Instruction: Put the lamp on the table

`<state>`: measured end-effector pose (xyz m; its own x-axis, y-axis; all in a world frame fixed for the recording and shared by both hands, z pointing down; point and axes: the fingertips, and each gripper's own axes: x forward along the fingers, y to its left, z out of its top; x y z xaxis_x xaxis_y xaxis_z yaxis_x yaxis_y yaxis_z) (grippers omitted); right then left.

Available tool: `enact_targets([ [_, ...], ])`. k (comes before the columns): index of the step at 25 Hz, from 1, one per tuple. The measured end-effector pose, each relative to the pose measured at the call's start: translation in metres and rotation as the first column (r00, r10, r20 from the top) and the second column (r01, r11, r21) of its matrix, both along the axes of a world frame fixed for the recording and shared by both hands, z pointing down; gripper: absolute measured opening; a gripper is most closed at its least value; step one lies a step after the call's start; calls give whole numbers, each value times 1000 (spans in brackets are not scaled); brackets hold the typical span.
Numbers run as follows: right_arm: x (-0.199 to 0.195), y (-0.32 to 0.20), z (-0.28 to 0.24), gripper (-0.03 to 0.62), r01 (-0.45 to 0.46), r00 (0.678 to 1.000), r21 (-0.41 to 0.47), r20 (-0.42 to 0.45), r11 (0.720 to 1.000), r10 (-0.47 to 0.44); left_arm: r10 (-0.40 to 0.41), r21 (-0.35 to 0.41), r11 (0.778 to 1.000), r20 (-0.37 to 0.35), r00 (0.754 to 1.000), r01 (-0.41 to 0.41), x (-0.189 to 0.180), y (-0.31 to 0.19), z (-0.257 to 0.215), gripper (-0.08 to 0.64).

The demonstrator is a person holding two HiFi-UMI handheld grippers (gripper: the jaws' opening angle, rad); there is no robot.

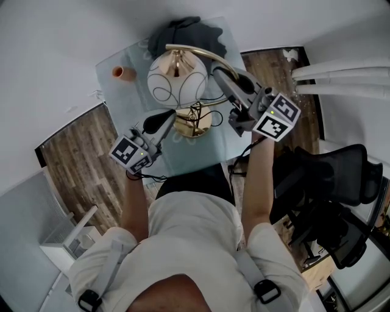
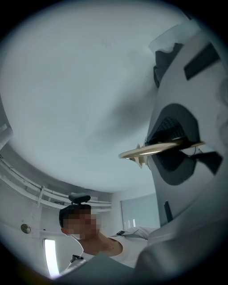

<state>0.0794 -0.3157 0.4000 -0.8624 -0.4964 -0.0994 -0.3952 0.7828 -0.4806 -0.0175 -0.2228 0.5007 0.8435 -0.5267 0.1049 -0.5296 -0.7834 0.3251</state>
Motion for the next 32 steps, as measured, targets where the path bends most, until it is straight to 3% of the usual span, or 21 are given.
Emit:
enact_targets([
  [7, -1, 12, -1, 3, 2, 1000, 16, -16, 1000, -1, 67, 126, 990, -15, 998, -65, 11, 21, -63, 0],
  [13, -5, 22, -1, 29, 19, 1000, 13, -23, 1000, -18, 65, 155, 986, -35, 997, -58, 15, 25, -89, 0],
  [32, -27, 80, -4, 77, 83, 994, 79, -73, 993, -78, 97, 181, 979, 8, 995, -97, 10, 64, -119, 0],
])
